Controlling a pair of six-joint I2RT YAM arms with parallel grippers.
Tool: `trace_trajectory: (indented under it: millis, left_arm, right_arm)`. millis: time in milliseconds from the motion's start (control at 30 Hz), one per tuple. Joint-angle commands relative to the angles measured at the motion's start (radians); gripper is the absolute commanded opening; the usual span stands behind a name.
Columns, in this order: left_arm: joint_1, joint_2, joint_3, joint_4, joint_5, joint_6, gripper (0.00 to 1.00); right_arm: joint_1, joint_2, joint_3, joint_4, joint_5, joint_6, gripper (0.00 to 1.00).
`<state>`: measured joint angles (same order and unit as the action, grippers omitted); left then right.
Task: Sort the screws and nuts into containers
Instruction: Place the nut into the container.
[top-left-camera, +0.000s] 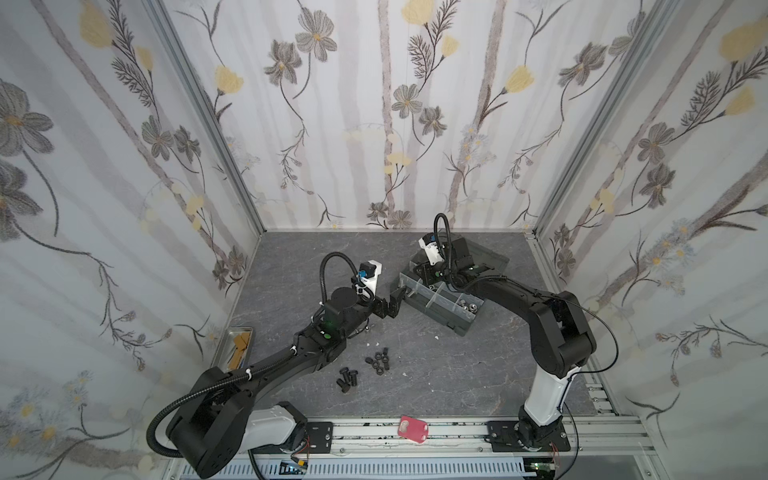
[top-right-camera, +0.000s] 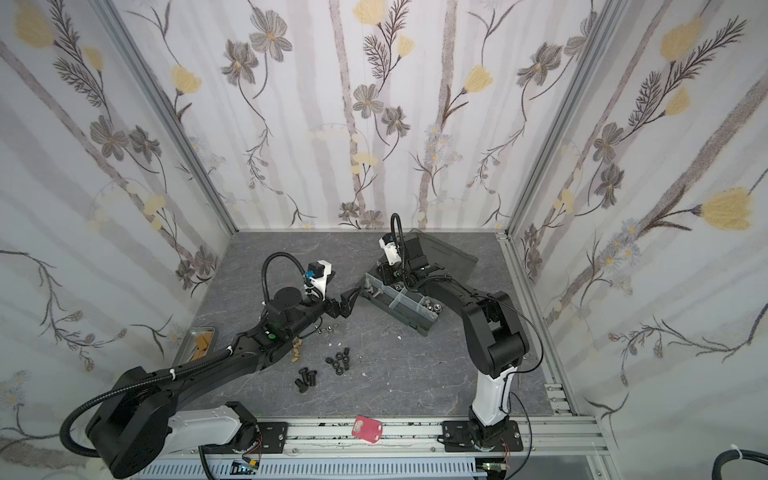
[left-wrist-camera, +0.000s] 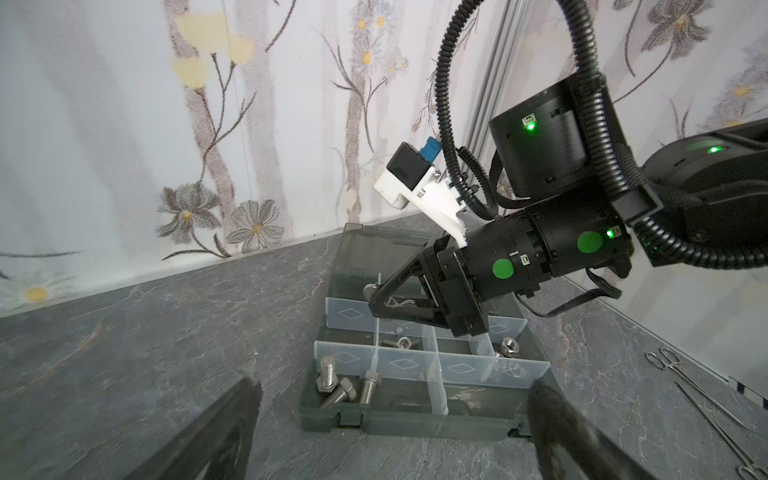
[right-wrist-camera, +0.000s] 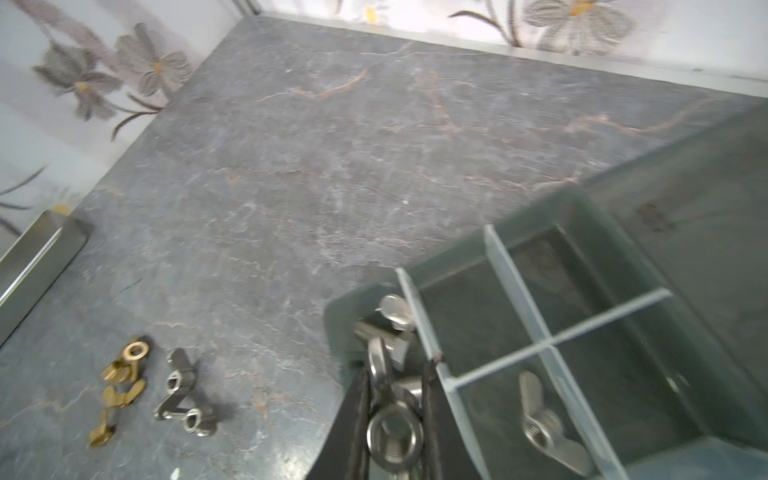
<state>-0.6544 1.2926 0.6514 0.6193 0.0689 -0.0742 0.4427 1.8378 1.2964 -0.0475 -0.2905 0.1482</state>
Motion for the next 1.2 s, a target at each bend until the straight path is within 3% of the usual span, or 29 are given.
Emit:
trace_trajectory:
  millis: [0, 567, 767, 1167]
  left_arm:
    - [0.000, 0.057, 0.042, 0.018, 0.045, 0.019, 1.00]
    - [-0.001, 0.117, 0.033, 0.021, 0.006, -0.014, 1.00]
    - [-0.001, 0.124, 0.039, 0.027, 0.002, -0.009, 1.00]
    - [-0.001, 0.035, -0.043, 0.092, -0.062, -0.008, 1.00]
  right_arm:
    - [-0.039, -0.025, -0.037, -0.010, 0.057, 0.017, 0.07]
    - [-0.072, 0.076, -0.032, -0.058, 0.043, -0.010, 0.13]
    - [-0.066, 0.075, -0.031, -0.058, 0.038, -0.009, 0.35]
    - [-0.046, -0.021, -0.056, -0.028, 0.032, -0.013, 0.36]
